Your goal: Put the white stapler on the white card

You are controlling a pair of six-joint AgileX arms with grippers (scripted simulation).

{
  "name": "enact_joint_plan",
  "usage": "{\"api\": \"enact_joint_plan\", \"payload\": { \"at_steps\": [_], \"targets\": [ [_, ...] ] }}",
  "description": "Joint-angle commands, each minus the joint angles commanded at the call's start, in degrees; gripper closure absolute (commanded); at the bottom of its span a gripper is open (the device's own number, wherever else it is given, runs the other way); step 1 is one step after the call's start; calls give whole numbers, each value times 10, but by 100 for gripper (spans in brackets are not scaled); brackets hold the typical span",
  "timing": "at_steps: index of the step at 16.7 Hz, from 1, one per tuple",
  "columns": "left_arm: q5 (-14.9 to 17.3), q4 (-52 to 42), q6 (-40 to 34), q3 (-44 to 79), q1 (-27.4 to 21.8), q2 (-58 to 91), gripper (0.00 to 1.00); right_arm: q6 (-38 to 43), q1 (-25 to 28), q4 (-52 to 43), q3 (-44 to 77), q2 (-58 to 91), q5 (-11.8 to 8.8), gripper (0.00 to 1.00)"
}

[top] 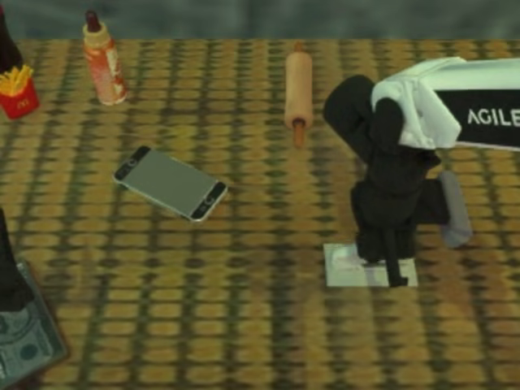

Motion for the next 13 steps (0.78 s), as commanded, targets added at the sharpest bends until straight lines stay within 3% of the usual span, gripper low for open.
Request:
{"api": "enact_joint_plan", "payload": {
  "at_steps": [7,13],
  "targets": [
    [0,0,0,0,0,0,0,0,0,0,0,0,0,2],
    [0,0,0,0,0,0,0,0,0,0,0,0,0,0]
  ]
}}
